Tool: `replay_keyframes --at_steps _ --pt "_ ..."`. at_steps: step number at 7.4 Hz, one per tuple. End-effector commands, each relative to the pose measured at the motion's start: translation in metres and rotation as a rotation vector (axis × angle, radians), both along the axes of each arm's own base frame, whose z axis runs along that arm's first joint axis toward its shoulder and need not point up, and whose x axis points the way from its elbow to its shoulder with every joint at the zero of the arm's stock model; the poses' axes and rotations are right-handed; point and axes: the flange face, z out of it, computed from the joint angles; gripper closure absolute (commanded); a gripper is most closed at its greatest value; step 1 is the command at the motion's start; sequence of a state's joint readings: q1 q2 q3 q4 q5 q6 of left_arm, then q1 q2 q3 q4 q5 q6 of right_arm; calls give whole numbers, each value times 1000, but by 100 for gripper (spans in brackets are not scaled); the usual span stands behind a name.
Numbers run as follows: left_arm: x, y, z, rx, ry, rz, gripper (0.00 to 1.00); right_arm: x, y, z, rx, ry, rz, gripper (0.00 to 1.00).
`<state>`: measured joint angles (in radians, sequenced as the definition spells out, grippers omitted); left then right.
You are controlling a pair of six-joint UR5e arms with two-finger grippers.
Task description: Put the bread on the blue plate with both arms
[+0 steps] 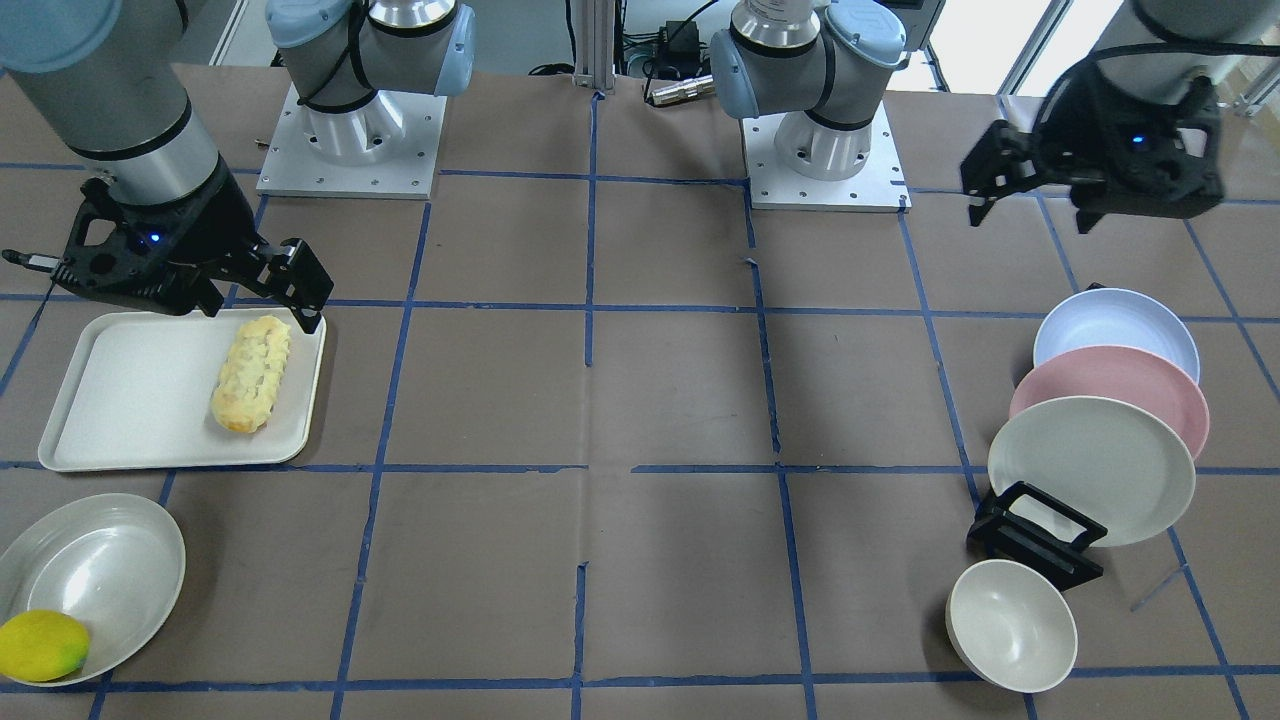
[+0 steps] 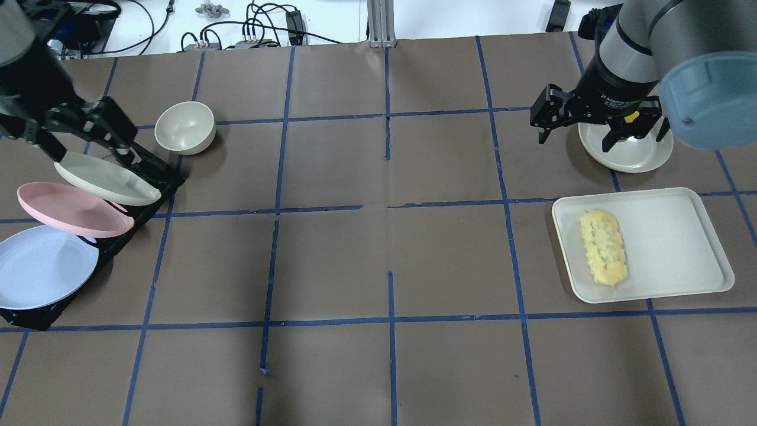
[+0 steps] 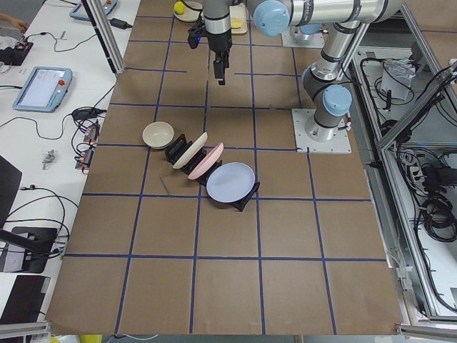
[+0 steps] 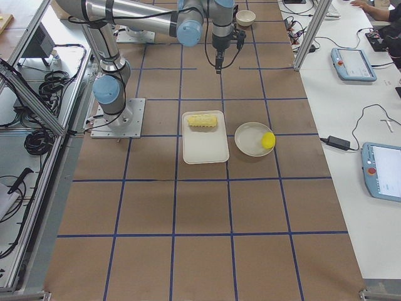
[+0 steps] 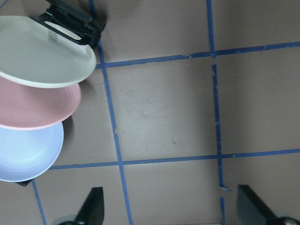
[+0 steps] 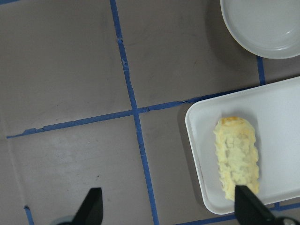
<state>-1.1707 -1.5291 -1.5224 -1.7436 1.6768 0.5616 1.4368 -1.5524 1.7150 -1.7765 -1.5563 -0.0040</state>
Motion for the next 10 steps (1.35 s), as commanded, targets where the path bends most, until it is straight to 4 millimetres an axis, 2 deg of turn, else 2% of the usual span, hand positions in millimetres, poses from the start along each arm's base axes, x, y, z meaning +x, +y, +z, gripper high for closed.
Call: replay_keyframes --at_steps 1,2,3,4,5,6,7,9,10 --pt "124 32 -5 20 51 -50 0 -111 -3 -5 3 3 142 0" --pt "172 52 -24 43 99 -43 0 -160 -3 -23 22 -6 130 0" --pt "202 57 -44 46 149 -49 0 -177 1 -66 63 -35 98 0" --pt "228 51 -79 72 219 -56 0 -176 7 -101 -12 13 84 0" --pt "263 51 -93 77 247 -64 0 -173 14 -143 -58 38 52 0" --pt "302 63 -118 63 269 -81 0 -164 22 -165 -78 53 -4 0" --pt "323 63 -146 43 320 -79 0 -156 28 -166 -82 39 -8 0" --pt "366 35 -218 6 325 -73 0 -134 32 -177 -37 6 -76 0" --pt "370 30 -234 17 345 -68 0 -131 36 -182 -24 -3 -76 0"
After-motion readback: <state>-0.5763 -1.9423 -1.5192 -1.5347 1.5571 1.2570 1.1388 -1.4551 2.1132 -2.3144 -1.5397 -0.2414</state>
